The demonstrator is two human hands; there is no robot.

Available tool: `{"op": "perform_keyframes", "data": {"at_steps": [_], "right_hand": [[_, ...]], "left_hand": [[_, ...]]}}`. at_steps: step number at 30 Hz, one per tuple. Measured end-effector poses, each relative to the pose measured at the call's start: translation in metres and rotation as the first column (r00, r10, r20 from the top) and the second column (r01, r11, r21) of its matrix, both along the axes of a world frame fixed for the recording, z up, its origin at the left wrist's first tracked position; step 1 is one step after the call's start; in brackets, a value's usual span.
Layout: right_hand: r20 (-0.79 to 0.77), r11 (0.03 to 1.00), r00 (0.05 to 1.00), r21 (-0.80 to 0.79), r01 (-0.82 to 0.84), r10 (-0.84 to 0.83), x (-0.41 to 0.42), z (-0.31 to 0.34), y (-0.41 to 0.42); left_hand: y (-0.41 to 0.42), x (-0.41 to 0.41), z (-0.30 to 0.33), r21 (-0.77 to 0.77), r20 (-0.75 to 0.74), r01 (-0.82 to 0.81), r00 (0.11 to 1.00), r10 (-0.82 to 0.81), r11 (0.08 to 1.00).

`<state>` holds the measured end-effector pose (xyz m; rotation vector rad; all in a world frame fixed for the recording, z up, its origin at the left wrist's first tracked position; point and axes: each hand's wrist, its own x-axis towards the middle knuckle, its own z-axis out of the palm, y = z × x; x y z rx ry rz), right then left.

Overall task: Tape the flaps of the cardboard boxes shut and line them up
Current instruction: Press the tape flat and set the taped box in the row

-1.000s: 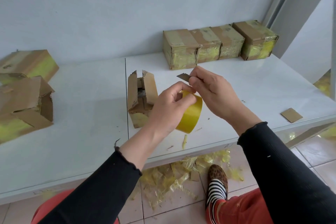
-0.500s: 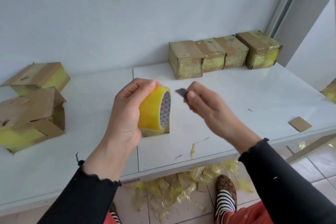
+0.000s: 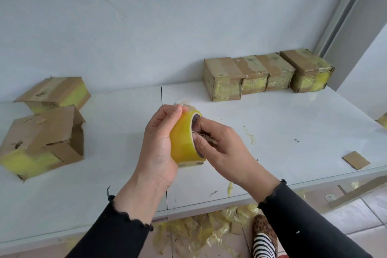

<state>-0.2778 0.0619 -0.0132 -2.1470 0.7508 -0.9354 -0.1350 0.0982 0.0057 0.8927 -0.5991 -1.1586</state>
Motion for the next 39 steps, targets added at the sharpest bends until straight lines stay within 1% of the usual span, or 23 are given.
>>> {"op": "perform_keyframes", "data": {"at_steps": [2, 4, 5, 6, 7, 9, 10, 11, 13, 14, 16, 17, 18, 19, 21, 24, 25, 27, 31, 32, 33, 36, 39], "right_hand": [[-0.035, 0.995, 0.996, -0.050, 0.083, -0.085, -0.004, 0.001, -0.004], [0.060, 0.990, 0.988, 0.014, 0.143, -0.143, -0.011, 0.000, -0.008], [0.127, 0.990, 0.983, 0.065, 0.127, -0.134, -0.015, 0.000, -0.008], [0.168, 0.995, 0.982, 0.072, 0.076, -0.087, -0.016, 0.001, -0.004], [0.139, 1.000, 0.990, 0.021, 0.019, -0.022, -0.015, 0.003, 0.001], [-0.023, 0.985, 0.996, -0.146, -0.089, 0.087, -0.011, 0.001, 0.012], [-0.121, 0.963, 0.988, -0.239, -0.122, 0.096, -0.011, -0.002, 0.014], [-0.200, 0.938, 0.978, -0.323, -0.123, 0.059, -0.011, -0.004, 0.016], [-0.310, 0.900, 0.950, -0.424, -0.102, -0.039, -0.011, -0.002, 0.019], [-0.341, 0.889, 0.937, -0.450, -0.088, -0.080, -0.012, -0.001, 0.021], [-0.335, 0.864, 0.936, -0.496, -0.081, -0.105, -0.014, 0.003, 0.027], [-0.311, 0.870, 0.947, -0.486, -0.085, -0.081, -0.013, 0.003, 0.032], [-0.280, 0.905, 0.960, -0.416, -0.093, -0.030, -0.012, 0.003, 0.038], [-0.244, 0.953, 0.969, -0.287, -0.100, 0.028, -0.011, 0.002, 0.045], [-0.165, 0.998, 0.984, -0.012, -0.061, 0.058, -0.008, 0.000, 0.059], [-0.194, 0.954, 0.981, 0.292, 0.067, -0.009, -0.009, 0.000, 0.070], [-0.194, 0.919, 0.981, 0.389, 0.066, 0.012, -0.011, 0.000, 0.071], [-0.131, 0.845, 0.990, 0.535, 0.021, 0.058, -0.018, 0.004, 0.069], [0.027, 0.680, 0.992, 0.726, -0.102, 0.120, -0.036, 0.008, 0.064], [0.052, 0.657, 0.990, 0.744, -0.124, 0.128, -0.040, 0.008, 0.063], [0.080, 0.646, 0.989, 0.751, -0.141, 0.123, -0.043, 0.008, 0.061], [0.154, 0.641, 0.986, 0.752, -0.154, 0.058, -0.051, 0.003, 0.053], [0.193, 0.643, 0.981, 0.748, -0.163, 0.024, -0.057, -0.003, 0.045]], "left_hand": [[-0.002, 0.007, 0.000, 0.016, -0.056, -0.004, 0.998, 0.004, 1.000], [-0.002, 0.014, 0.001, 0.035, -0.067, 0.017, 0.998, -0.014, 0.999], [-0.002, 0.017, 0.002, 0.043, -0.066, 0.035, 0.997, -0.032, 0.998], [-0.002, 0.019, 0.001, 0.049, -0.080, 0.060, 0.995, -0.056, 0.997], [-0.001, 0.020, 0.001, 0.054, -0.110, 0.090, 0.990, -0.083, 0.995], [-0.001, 0.023, -0.002, 0.064, -0.181, 0.142, 0.975, -0.128, 0.988], [-0.001, 0.024, -0.003, 0.080, -0.201, 0.156, 0.970, -0.137, 0.985], [-0.001, 0.027, -0.003, 0.099, -0.207, 0.170, 0.967, -0.147, 0.980], [-0.001, 0.037, -0.002, 0.132, -0.178, 0.211, 0.966, -0.187, 0.968], [0.000, 0.042, -0.002, 0.147, -0.128, 0.224, 0.970, -0.206, 0.963], [0.000, 0.051, -0.003, 0.147, 0.032, 0.203, 0.977, -0.210, 0.968], [0.000, 0.053, -0.005, 0.131, 0.110, 0.165, 0.978, -0.179, 0.978], [0.000, 0.054, -0.006, 0.114, 0.172, 0.117, 0.976, -0.135, 0.987], [0.001, 0.054, -0.007, 0.097, 0.214, 0.070, 0.973, -0.089, 0.993], [-0.001, 0.055, -0.010, 0.043, 0.227, -0.022, 0.974, 0.012, 0.999], [-0.008, 0.061, -0.015, -0.023, 0.208, -0.166, 0.964, 0.168, 0.986], [-0.010, 0.061, -0.017, -0.035, 0.226, -0.192, 0.954, 0.194, 0.981], [-0.017, 0.055, -0.020, -0.052, 0.266, -0.218, 0.938, 0.224, 0.975], [-0.046, 0.055, -0.025, -0.100, 0.287, -0.255, 0.918, 0.273, 0.962], [-0.054, 0.058, -0.026, -0.105, 0.330, -0.243, 0.906, 0.265, 0.964], [-0.063, 0.062, -0.028, -0.113, 0.399, -0.213, 0.885, 0.240, 0.971], [-0.088, 0.067, -0.033, -0.134, 0.627, -0.065, 0.767, 0.135, 0.989], [-0.108, 0.064, -0.038, -0.083, 0.750, 0.077, 0.661, 0.011, 0.994]]}}
